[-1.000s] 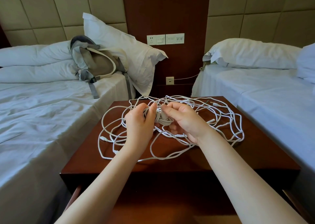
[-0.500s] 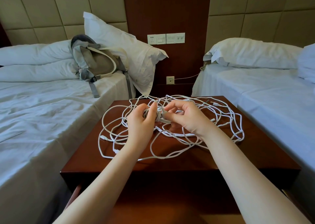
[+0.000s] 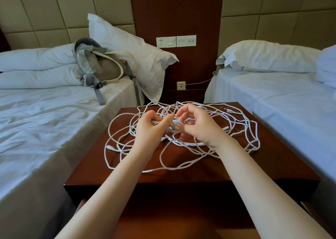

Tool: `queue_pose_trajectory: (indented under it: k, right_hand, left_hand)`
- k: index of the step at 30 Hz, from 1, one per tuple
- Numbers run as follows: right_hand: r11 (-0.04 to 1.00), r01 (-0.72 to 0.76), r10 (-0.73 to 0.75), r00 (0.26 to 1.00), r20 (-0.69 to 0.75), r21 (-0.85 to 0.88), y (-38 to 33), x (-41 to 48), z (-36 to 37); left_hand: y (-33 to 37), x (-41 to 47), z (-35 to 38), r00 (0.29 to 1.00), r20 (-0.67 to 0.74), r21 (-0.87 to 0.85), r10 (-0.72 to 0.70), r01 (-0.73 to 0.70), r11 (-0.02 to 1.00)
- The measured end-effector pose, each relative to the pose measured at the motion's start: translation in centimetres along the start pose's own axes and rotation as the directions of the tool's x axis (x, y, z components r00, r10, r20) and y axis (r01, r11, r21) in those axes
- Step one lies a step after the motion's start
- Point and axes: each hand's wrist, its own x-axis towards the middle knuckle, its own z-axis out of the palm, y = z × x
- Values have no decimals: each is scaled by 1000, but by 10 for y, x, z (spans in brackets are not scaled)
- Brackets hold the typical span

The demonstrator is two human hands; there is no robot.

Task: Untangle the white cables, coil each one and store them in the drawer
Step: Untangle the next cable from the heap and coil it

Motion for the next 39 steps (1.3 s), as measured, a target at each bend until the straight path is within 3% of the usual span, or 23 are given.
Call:
queue_pose_trajectory:
  k: [4, 12, 17, 29, 39]
  right_hand:
    - [999, 5, -5, 1000, 6, 36, 1, 0, 0]
    - [995, -34, 40, 997, -67, 88, 3, 3, -4]
    - [996, -19, 30, 992, -126, 90, 3, 3, -5]
    - [954, 90, -126, 986, -111, -287, -7, 4, 6]
    - [889, 187, -213, 977, -15, -417, -22, 0, 42]
  left_hand:
    - [-9, 0, 3, 997, -55, 120, 57, -50, 991]
    - [-5, 0, 5, 993, -6, -113, -116, 115, 987]
    - [-4, 6, -9, 996, 91, 72, -20, 13, 997]
    - [5, 12, -20, 999, -11, 31, -46, 46, 998]
    - [17, -9, -61, 993, -99, 129, -68, 81, 988]
